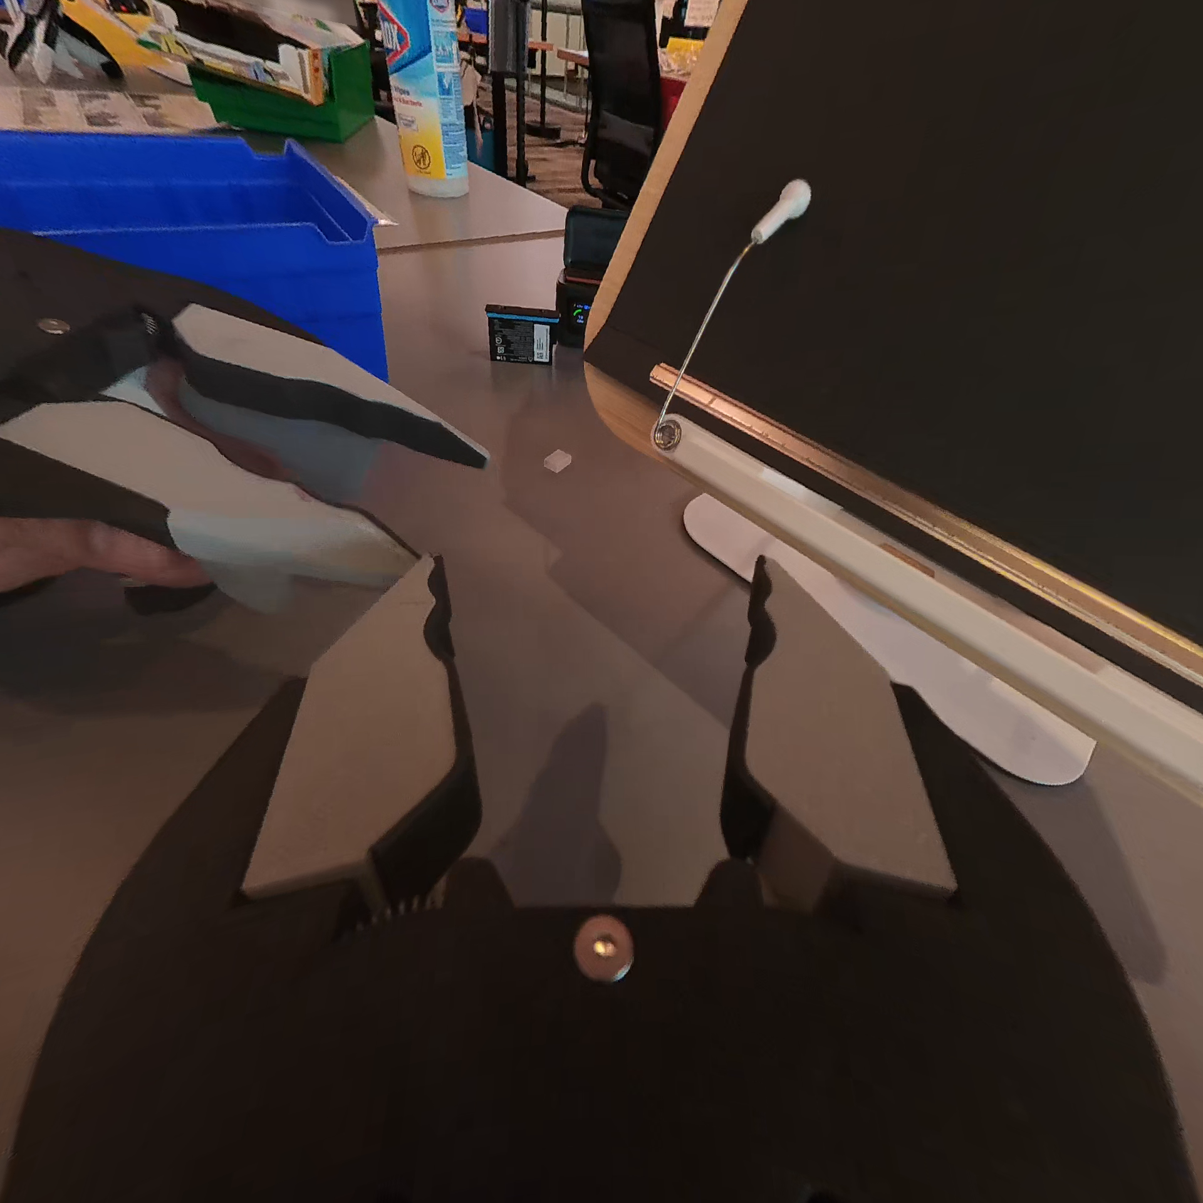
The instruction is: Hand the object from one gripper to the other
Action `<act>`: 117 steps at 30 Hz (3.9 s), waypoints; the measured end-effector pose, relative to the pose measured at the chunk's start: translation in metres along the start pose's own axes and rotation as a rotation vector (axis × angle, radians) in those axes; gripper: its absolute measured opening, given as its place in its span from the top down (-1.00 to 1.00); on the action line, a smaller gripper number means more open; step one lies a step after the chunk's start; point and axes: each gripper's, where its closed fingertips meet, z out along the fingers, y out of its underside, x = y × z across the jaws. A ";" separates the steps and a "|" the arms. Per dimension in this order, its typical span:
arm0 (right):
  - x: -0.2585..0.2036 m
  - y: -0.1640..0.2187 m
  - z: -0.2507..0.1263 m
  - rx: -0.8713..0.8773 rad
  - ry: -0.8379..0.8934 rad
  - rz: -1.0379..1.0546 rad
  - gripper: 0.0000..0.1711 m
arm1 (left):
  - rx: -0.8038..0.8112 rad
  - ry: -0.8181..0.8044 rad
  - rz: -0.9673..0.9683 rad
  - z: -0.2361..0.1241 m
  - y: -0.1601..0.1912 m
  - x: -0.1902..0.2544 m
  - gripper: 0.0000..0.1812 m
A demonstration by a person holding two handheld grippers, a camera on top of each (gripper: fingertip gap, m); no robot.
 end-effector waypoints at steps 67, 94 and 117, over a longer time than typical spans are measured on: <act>-0.017 0.025 0.010 -0.087 -0.114 0.090 0.01 | -1.151 -0.051 -0.034 -0.285 0.153 -0.180 0.36; -0.117 -0.022 -0.049 0.075 -0.838 0.158 0.21 | 0.162 0.319 0.764 -0.114 -0.080 0.068 0.61; -0.072 -0.031 -0.069 0.204 -1.035 0.428 0.70 | 0.348 0.367 0.507 -0.018 -0.049 0.091 0.61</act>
